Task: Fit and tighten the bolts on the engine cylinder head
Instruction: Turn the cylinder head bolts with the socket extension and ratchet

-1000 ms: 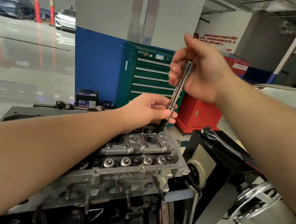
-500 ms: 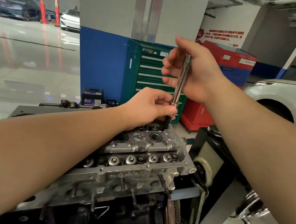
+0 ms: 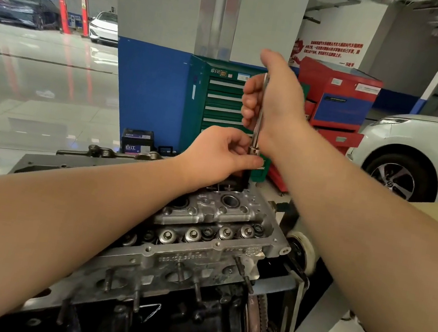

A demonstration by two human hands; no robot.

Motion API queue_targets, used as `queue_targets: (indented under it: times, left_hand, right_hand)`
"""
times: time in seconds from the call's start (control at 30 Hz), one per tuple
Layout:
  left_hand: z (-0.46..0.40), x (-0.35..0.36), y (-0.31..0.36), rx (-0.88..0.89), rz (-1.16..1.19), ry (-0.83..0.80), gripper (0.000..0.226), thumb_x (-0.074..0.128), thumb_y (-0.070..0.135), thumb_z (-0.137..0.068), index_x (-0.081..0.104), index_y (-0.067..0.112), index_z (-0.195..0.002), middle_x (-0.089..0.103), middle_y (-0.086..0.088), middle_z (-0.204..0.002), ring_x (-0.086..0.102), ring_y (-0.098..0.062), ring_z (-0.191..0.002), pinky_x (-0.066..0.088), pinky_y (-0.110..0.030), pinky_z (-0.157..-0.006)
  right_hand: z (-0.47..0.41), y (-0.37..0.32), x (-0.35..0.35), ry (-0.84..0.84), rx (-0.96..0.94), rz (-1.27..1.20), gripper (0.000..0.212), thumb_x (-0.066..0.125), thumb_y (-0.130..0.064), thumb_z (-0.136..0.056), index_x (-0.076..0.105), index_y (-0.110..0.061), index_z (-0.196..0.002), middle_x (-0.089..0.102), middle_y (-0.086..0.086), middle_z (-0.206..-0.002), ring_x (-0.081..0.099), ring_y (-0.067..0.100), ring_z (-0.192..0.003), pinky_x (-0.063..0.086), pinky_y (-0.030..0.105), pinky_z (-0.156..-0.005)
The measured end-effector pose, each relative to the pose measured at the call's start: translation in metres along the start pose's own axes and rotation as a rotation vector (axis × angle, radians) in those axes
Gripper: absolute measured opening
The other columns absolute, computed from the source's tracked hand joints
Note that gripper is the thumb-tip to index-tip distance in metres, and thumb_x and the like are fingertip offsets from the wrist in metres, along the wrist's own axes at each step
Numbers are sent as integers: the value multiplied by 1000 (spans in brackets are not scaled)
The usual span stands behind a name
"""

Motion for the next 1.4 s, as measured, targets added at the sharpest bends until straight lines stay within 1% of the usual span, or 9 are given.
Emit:
queue_targets:
  times: [0.13, 0.27, 0.53, 0.77, 0.9, 1.0, 1.1, 1.17, 1.4]
  left_hand:
    - [1, 8, -1, -45, 140, -126, 17, 78, 9, -92, 76, 8, -109, 76, -23, -107, 74, -31, -99, 58, -50, -99]
    - [2, 15, -7, -111, 301, -207, 23, 70, 1, -96, 69, -5, -118, 76, -22, -111, 73, -36, -110, 52, -57, -106]
    - [1, 3, 4, 12, 18, -26, 36, 87, 16, -81, 72, 9, -113, 77, -11, -104, 73, -29, -97, 59, -30, -88]
    - [-2, 3, -2, -7, 26, -42, 17, 79, 24, -94, 74, 12, -105, 79, -12, -94, 76, -19, -93, 58, -51, -96]
    - [0, 8, -3, -8, 91, -122, 21, 72, 16, -99, 71, 0, -111, 78, -16, -103, 75, -31, -105, 57, -53, -101]
    - [3, 11, -1, -46, 171, -140, 19, 68, 13, -101, 70, 2, -117, 76, -19, -111, 72, -36, -110, 56, -49, -103]
    - [2, 13, 5, 20, -42, -130, 15, 77, 19, -92, 73, 27, -104, 78, 8, -98, 72, -8, -92, 56, -19, -84]
    - [2, 9, 8, 72, -157, -78, 22, 80, 18, -84, 67, 35, -81, 73, 20, -77, 65, 5, -72, 48, -9, -65]
    - [0, 12, 0, -13, 26, -148, 19, 77, 19, -95, 73, 3, -106, 80, -11, -93, 74, -40, -94, 58, -51, -98]
  right_hand:
    - [-3, -6, -4, -481, 51, -56, 40, 57, -44, -90, 67, -10, -70, 62, 10, -77, 63, 27, -74, 48, 34, -67]
    - [9, -3, 1, -662, 141, -140, 45, 45, -32, -89, 44, -15, -47, 33, 2, -46, 30, 19, -43, 17, 33, -52]
    - [6, 0, -17, 413, -87, -119, 41, 53, -30, -91, 42, -20, -53, 44, -2, -54, 39, 20, -52, 30, 36, -54]
    - [-2, -2, -1, -472, 74, -56, 42, 56, -46, -92, 67, -11, -72, 61, 10, -76, 59, 25, -71, 48, 36, -71]
    - [8, 0, -1, -670, 156, -203, 45, 51, -39, -91, 52, -10, -56, 38, 5, -48, 36, 21, -49, 29, 31, -55]
    - [0, 1, -2, -334, 88, -164, 44, 50, -33, -93, 33, -21, -54, 21, -3, -47, 17, 17, -44, 16, 31, -49]
    - [12, 6, -20, 317, -68, -199, 47, 58, -37, -90, 40, -22, -49, 38, -3, -49, 37, 19, -48, 33, 34, -49]
    - [20, 5, -14, 412, -137, -176, 49, 62, -46, -89, 46, -21, -51, 47, -4, -52, 49, 19, -55, 43, 38, -57]
    - [12, 0, -6, -532, 56, -209, 44, 45, -50, -103, 64, -13, -118, 60, 9, -84, 59, 24, -78, 48, 42, -79]
Point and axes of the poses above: each hand's wrist, its own z-axis away from the middle knuckle, its own x-axis out of the palm, y = z × x, the point moved 7 cm from there along -z, towards the middle knuckle
